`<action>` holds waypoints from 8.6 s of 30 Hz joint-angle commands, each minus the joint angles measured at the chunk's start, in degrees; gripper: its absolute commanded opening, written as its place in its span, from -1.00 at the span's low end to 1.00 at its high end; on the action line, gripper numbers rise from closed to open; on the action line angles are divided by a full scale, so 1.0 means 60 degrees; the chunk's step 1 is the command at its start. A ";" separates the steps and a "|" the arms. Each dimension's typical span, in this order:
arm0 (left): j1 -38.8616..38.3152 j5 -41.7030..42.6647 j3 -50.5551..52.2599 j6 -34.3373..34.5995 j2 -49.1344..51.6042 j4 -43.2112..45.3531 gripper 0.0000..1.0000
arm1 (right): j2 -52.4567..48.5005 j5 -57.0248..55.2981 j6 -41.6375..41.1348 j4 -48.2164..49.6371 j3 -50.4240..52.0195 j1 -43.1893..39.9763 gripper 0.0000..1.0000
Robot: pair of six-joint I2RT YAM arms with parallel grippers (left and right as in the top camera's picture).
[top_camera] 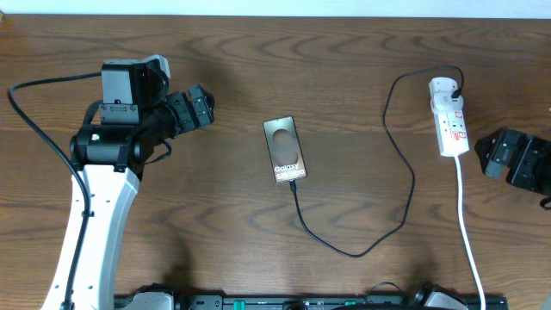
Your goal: Plug charger to phone and switch on socket
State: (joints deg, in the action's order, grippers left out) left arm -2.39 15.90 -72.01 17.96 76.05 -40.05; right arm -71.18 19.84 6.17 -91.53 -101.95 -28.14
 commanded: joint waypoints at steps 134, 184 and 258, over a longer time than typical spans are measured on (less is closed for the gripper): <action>0.0040 -0.0131 -0.0164 -0.0058 -0.0084 0.0000 0.99 | 1.1504 -0.1242 0.1228 1.4710 1.6939 0.4288 0.99; 0.1056 -0.1563 0.9828 -0.4823 -0.9369 0.7512 0.99 | 1.1504 -0.1246 0.1228 1.4710 1.6939 0.4288 0.99; 0.1049 -0.2160 1.1963 -0.4772 -1.2626 0.6029 0.99 | 1.1504 -0.1246 0.1228 1.4710 1.6939 0.4288 0.99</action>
State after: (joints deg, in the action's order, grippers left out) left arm 3.70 3.44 -0.69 -10.39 0.62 -1.17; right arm -2.55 11.99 13.47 -3.01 -0.36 -2.76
